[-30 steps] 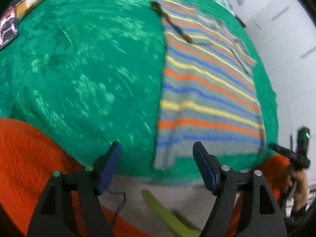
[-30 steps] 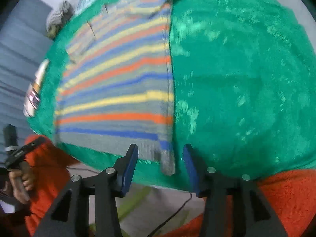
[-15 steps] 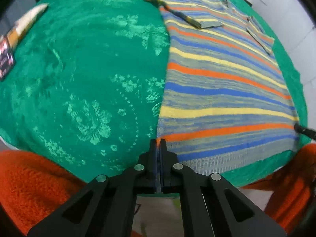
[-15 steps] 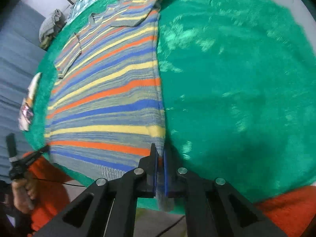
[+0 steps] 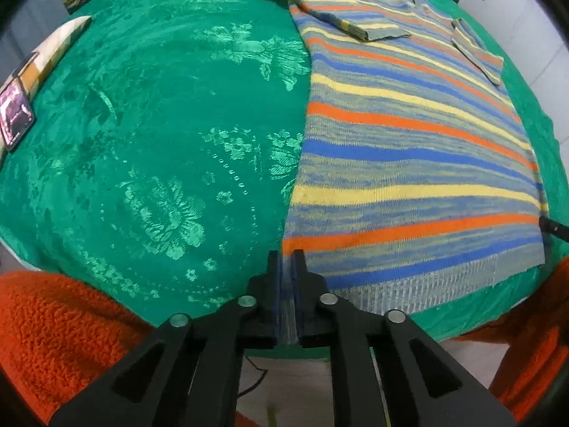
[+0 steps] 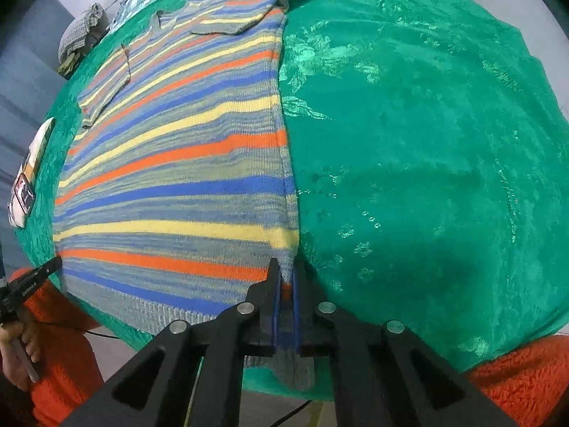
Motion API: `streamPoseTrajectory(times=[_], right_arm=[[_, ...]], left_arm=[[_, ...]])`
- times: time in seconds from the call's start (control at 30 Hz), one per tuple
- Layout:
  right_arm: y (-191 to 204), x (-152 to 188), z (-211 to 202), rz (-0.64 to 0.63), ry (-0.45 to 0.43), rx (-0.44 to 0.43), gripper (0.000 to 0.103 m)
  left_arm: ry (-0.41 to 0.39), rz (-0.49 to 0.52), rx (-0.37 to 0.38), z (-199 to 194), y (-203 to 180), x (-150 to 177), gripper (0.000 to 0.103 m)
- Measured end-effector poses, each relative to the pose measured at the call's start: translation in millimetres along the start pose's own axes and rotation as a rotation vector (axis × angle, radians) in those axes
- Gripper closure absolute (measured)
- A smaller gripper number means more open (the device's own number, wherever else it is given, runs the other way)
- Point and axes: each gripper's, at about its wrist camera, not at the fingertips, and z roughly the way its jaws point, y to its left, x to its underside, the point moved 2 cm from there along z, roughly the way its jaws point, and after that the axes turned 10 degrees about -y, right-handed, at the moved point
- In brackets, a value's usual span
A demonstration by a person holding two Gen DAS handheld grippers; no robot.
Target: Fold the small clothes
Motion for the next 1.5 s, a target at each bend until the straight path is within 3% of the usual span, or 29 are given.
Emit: streamPoseTrajectory(times=[0.03, 0.07, 0.1, 0.13, 0.3, 0.37, 0.47, 0.5, 0.53, 0.6, 0.63, 0.73, 0.87, 0.97, 1.03, 1.17, 1.23, 1.3, 1.4, 1.5], right_arm=[[1, 0, -3, 0.01, -0.006, -0.015, 0.089], [-2, 0, -9, 0.022, -0.011, -0.022, 0.079], [-4, 0, -14, 0.031, -0.016, -0.02, 0.067], [-6, 0, -22, 0.039, -0.031, -0.008, 0.063], [6, -7, -69, -0.056, -0.138, 0.09, 0.061], [26, -8, -76, -0.123, -0.154, 0.052, 0.061], [55, -7, -64, -0.191, -0.149, -0.042, 0.045], [62, -4, -51, -0.21, -0.131, -0.071, 0.045], [65, -1, -40, -0.218, -0.106, -0.081, 0.045], [61, 14, -4, -0.241, 0.066, -0.077, 0.045], [57, 20, 1, -0.26, 0.118, -0.073, 0.047], [57, -2, -30, -0.358, 0.072, -0.066, 0.049], [67, -80, -68, -0.505, -0.141, -0.002, 0.045], [88, -143, -51, -0.655, -0.249, -0.038, 0.04], [100, -171, -20, -0.708, -0.234, -0.099, 0.04], [109, -200, 56, -0.733, -0.156, -0.046, 0.042], [104, -204, 89, -0.703, -0.117, -0.024, 0.057], [93, -212, 98, -0.627, -0.119, -0.042, 0.099], [50, -240, 68, -0.399, -0.194, -0.081, 0.1], [-33, -268, 23, -0.075, -0.295, -0.103, 0.1]], left_arm=[[0.0, -0.009, -0.002, -5, 3, 0, 0.079], [-0.005, -0.018, -0.007, -10, 5, 0, 0.071], [-0.017, -0.03, -0.013, -18, 10, 0, 0.057], [-0.041, -0.049, -0.023, -28, 16, -1, 0.048], [-0.179, -0.094, -0.044, -67, 18, -22, 0.035], [-0.207, -0.066, 0.002, -68, 5, -30, 0.027], [-0.208, 0.022, 0.068, -54, -28, -33, 0.017], [-0.197, 0.058, 0.085, -46, -42, -30, 0.013], [-0.164, 0.104, 0.081, -34, -51, -25, 0.012], [-0.062, 0.191, 0.009, -8, -61, -8, 0.016], [-0.05, 0.206, -0.007, -5, -61, -5, 0.019], [-0.105, 0.189, -0.01, -17, -48, 8, 0.019], [-0.222, 0.094, 0.002, -41, -35, -7, 0.014], [-0.289, 0.044, -0.021, -49, -22, -14, 0.013], [-0.294, 0.037, -0.053, -46, -15, -14, 0.013], [-0.221, -0.006, -0.09, -25, -3, -14, 0.013], [-0.198, -0.041, -0.081, -21, 3, -13, 0.013], [-0.191, -0.053, -0.083, -17, 4, -14, 0.013], [-0.173, -0.069, -0.073, -11, 5, -13, 0.013], [-0.155, -0.083, -0.042, -7, 1, -12, 0.013]])
